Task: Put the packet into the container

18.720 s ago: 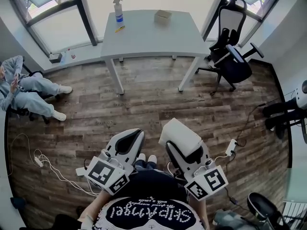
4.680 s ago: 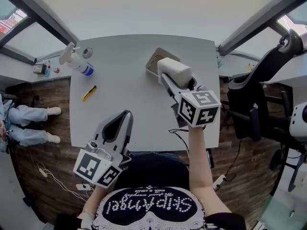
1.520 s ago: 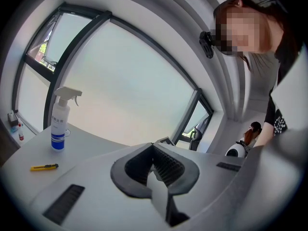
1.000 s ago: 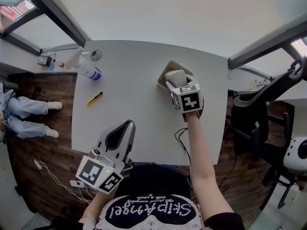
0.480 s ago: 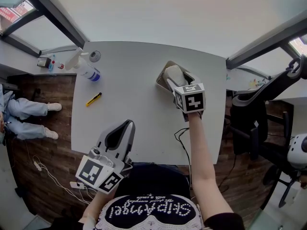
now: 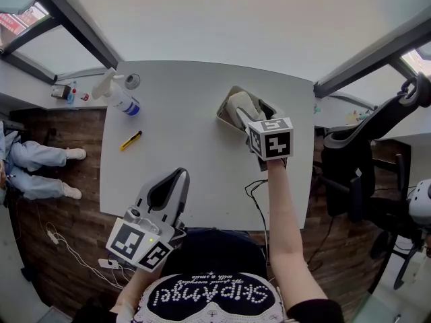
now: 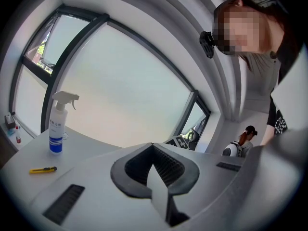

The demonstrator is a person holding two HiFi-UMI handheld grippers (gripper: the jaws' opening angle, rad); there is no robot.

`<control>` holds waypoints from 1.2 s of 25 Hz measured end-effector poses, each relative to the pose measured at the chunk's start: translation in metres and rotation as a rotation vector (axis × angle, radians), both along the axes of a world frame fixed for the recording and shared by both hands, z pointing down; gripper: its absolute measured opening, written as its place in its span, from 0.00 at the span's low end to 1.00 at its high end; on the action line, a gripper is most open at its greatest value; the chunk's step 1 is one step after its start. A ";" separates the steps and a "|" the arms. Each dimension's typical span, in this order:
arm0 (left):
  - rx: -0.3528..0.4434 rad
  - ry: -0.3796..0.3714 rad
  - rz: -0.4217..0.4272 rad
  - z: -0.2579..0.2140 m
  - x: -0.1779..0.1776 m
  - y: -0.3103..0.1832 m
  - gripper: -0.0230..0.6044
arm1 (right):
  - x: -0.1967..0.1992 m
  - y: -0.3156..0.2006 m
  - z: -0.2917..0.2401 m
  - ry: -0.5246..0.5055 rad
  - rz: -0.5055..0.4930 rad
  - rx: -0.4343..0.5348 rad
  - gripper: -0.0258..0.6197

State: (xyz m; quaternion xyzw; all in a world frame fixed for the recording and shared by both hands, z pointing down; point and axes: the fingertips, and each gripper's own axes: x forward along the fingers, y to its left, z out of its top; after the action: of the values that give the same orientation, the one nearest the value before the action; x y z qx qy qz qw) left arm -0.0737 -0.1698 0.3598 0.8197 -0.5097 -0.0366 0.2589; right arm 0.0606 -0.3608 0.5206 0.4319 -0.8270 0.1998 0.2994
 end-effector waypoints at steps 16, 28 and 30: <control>0.057 0.009 0.071 -0.017 0.014 0.018 0.05 | 0.012 0.030 -0.116 -0.204 0.087 0.310 0.47; 0.093 0.002 0.123 -0.026 0.026 0.029 0.05 | 0.020 0.095 -0.179 -0.228 0.111 0.447 0.33; 0.098 -0.001 0.135 -0.028 0.029 0.030 0.05 | 0.020 0.106 -0.184 -0.220 0.110 0.466 0.31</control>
State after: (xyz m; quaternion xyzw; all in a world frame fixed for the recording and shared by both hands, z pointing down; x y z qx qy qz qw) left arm -0.0450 -0.1396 0.3321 0.8639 -0.4511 -0.0434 0.2200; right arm 0.0802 -0.2549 0.3363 0.5091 -0.8536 0.0656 0.0890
